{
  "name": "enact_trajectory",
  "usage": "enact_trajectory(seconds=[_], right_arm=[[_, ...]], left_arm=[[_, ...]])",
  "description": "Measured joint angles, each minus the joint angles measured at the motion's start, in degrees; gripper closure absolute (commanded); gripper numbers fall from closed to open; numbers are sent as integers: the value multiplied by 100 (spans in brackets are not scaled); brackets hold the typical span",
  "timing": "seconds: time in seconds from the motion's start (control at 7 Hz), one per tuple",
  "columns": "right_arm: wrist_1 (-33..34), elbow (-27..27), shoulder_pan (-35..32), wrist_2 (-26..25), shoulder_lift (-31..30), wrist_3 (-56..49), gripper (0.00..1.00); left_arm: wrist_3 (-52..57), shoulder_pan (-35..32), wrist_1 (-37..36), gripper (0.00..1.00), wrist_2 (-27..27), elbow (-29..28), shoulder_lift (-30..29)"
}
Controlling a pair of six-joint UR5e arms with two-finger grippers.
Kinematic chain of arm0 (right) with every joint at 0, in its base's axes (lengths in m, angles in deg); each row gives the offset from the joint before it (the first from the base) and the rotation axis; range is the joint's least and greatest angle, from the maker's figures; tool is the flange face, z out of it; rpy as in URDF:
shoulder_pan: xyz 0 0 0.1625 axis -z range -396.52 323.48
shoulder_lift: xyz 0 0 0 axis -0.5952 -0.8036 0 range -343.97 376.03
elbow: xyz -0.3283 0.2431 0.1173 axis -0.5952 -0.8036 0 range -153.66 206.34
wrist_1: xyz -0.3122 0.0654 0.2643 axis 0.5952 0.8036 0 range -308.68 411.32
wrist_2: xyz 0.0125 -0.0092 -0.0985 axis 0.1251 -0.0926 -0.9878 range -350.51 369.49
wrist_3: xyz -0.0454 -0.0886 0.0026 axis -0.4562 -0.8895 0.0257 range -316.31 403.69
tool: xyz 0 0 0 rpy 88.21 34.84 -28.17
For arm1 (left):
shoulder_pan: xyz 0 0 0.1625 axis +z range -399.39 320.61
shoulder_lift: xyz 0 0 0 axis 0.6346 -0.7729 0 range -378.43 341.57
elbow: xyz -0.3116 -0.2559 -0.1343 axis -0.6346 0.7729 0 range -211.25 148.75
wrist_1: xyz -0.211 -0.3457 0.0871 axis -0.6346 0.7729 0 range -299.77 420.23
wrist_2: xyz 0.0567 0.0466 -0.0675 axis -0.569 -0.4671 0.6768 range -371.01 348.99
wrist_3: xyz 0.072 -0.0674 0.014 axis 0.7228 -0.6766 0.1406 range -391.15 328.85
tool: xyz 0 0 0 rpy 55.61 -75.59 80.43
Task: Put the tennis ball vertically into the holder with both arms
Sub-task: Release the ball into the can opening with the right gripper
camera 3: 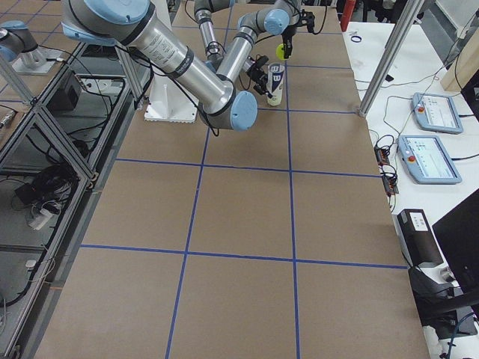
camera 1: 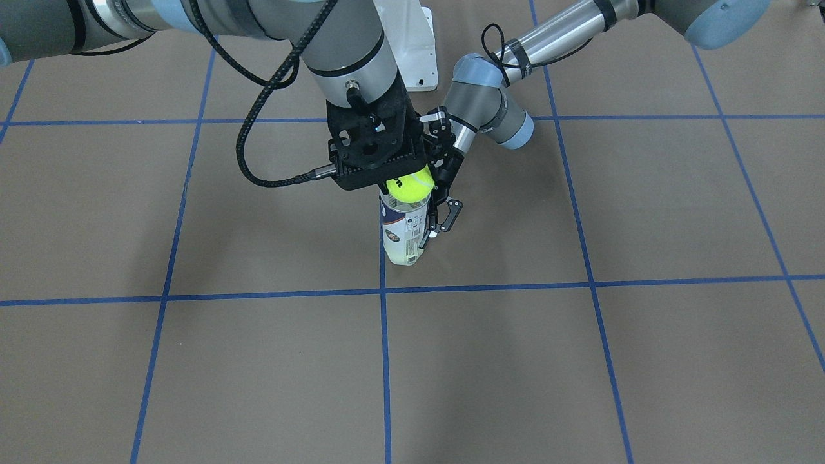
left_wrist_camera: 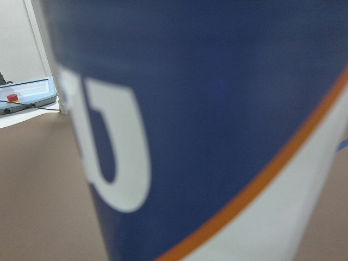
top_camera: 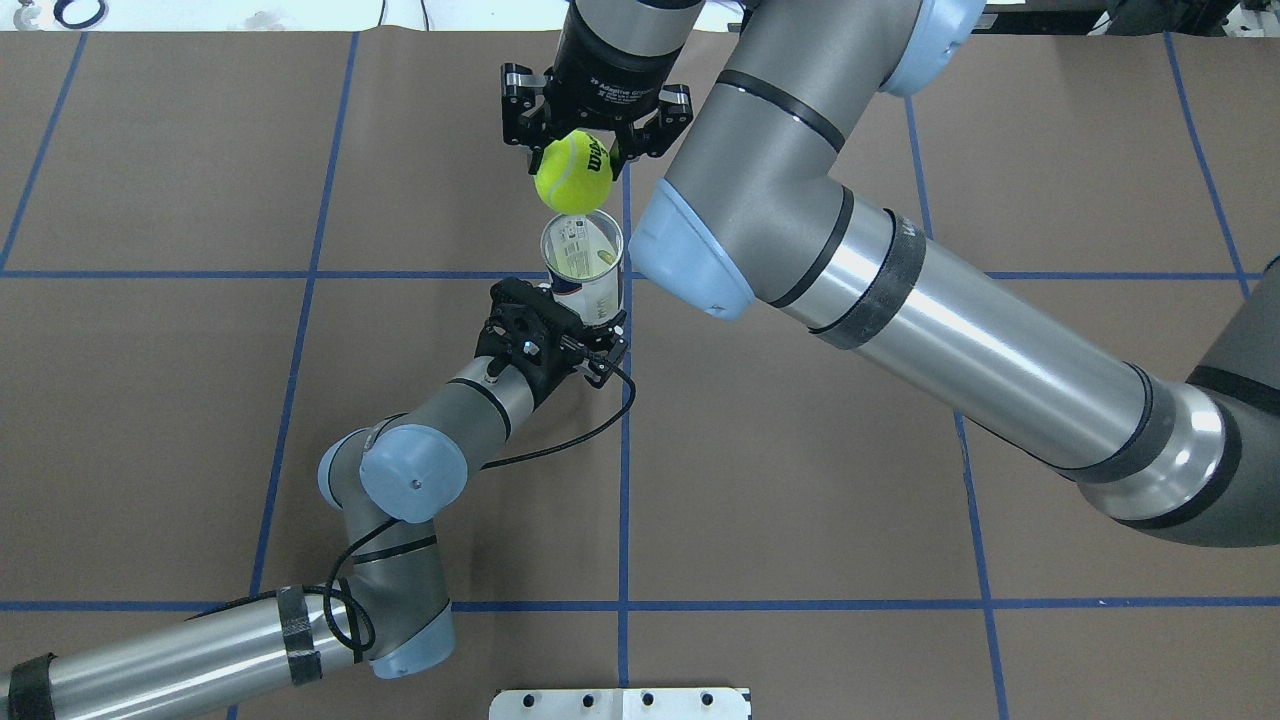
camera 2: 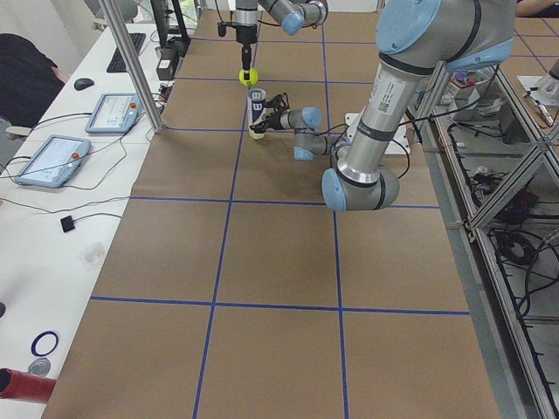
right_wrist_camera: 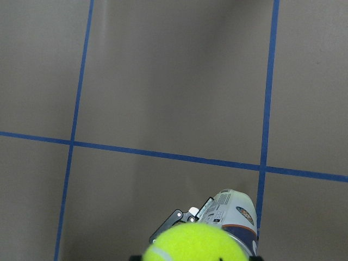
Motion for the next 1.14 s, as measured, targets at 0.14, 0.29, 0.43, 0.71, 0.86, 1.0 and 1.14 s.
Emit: enact_trajectory(seconds=[0.14, 0.29, 0.43, 0.71, 0.86, 1.0, 1.14], right_arm=[[12, -19, 59, -31, -27, 0, 100], [15, -30, 110, -41, -68, -2, 100], [19, -38, 147, -42, -93, -4, 100], [21, -44, 218, -51, -136, -1, 61], [20, -38, 252, -86, -169, 0, 20], [16, -34, 282, -142, -185, -2, 2], [13, -23, 294, -166, -181, -6, 2]], left_arm=[[2, -1, 0, 20, -1, 2, 0], [3, -5, 0, 20, -3, 5, 0], [3, -7, 0, 20, -2, 6, 0], [3, -10, 0, 20, -4, 6, 0], [3, -10, 0, 20, -4, 6, 0], [3, -10, 0, 20, -4, 6, 0], [3, -11, 0, 20, -3, 6, 0]])
